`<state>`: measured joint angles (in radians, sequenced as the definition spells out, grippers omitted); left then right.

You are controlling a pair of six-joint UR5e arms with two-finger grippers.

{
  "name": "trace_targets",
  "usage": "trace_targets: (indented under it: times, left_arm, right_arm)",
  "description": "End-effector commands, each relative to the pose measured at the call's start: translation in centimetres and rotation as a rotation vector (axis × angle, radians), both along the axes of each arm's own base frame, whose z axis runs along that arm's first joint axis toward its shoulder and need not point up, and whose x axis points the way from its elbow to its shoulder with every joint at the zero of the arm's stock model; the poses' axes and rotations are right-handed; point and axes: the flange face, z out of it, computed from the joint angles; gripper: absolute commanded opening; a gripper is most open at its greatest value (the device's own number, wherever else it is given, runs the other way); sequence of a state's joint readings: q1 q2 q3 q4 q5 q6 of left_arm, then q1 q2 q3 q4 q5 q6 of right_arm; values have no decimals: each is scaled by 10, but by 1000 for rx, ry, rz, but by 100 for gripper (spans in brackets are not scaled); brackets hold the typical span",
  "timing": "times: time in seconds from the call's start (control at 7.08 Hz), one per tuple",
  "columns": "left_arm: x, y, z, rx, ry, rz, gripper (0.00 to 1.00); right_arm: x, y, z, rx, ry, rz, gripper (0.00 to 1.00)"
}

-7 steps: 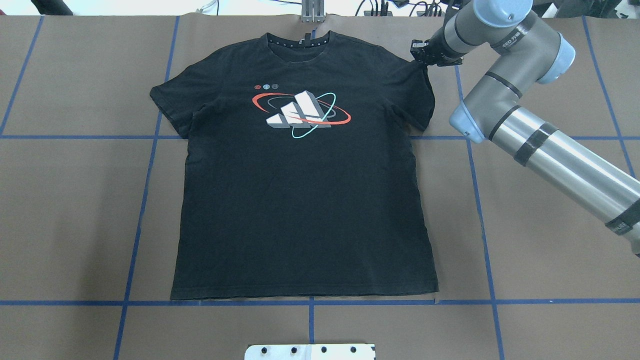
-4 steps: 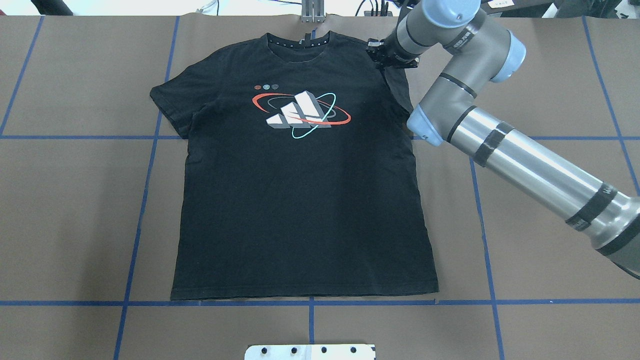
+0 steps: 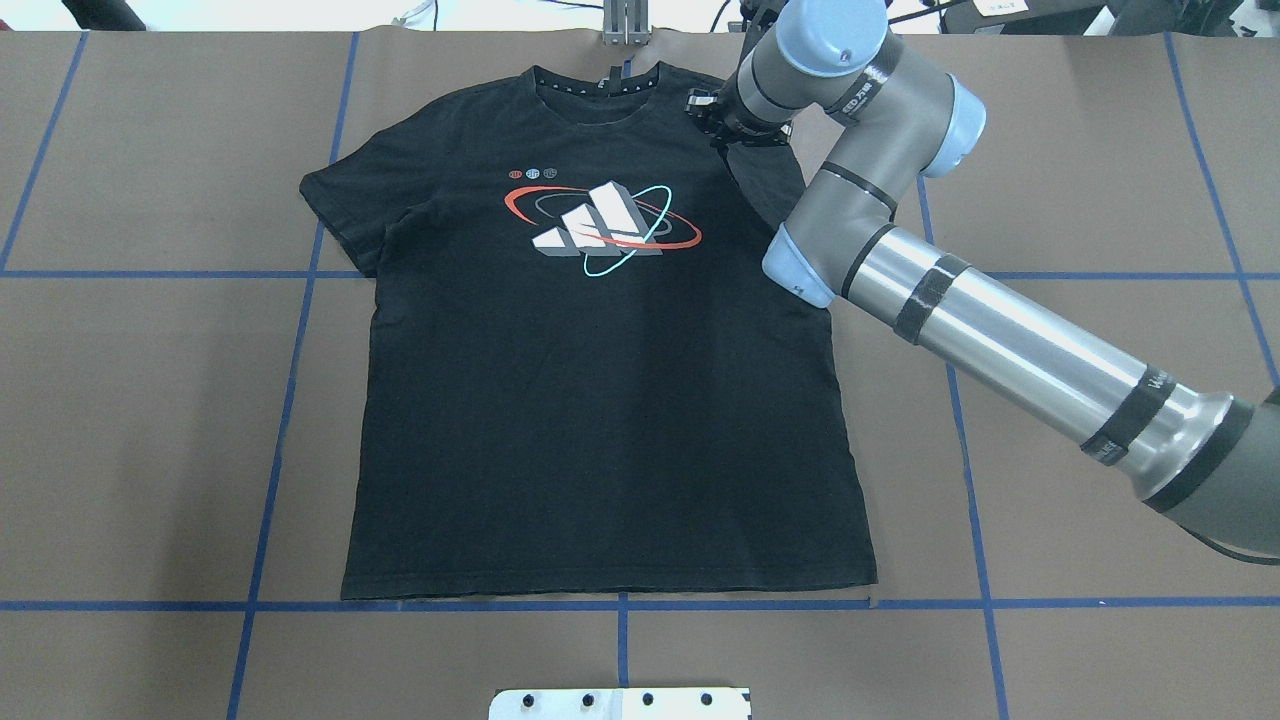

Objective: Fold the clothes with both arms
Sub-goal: 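Grasp the sleeve with the right gripper and fold it inward over the shirt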

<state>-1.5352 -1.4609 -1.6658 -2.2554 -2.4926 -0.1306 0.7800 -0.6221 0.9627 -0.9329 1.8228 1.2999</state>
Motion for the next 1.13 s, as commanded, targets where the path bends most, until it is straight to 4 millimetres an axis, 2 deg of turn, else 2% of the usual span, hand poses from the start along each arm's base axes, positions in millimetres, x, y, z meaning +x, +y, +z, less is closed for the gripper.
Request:
trace_targets:
  times: [0.0,0.14,0.28,0.42,0.56,0.71,0.85,0.99]
  left_arm:
    - [8,-22,-24,20,17,-6,100]
    - [37,-48,-50,-18,55,-12,100]
    - [76,-82,-81,-71,106,-6,100]
    - [108,-115,-117,-90,135,-14,100]
    - [170,-144,-146,-69,100,-30,99]
    - [227,-154,-145,-65,49,-33,99]
    - [253,-175,-136,-63,34,-31,99]
    - [268,-198,-103,-51,38,-25,93]
  right_arm:
    - [-14,6,-1,6,14,1,85]
    - [-17,12,-3,-28,-11,43,99]
    - [-9,25,-20,-42,-69,63,100]
    - [13,47,-19,-36,-77,60,100]
    - [29,86,-13,-41,-77,32,100]
    - [52,127,-8,-15,-110,7,100]
    - [82,155,8,-26,-133,-28,100]
    - [108,177,24,-60,-135,-47,99]
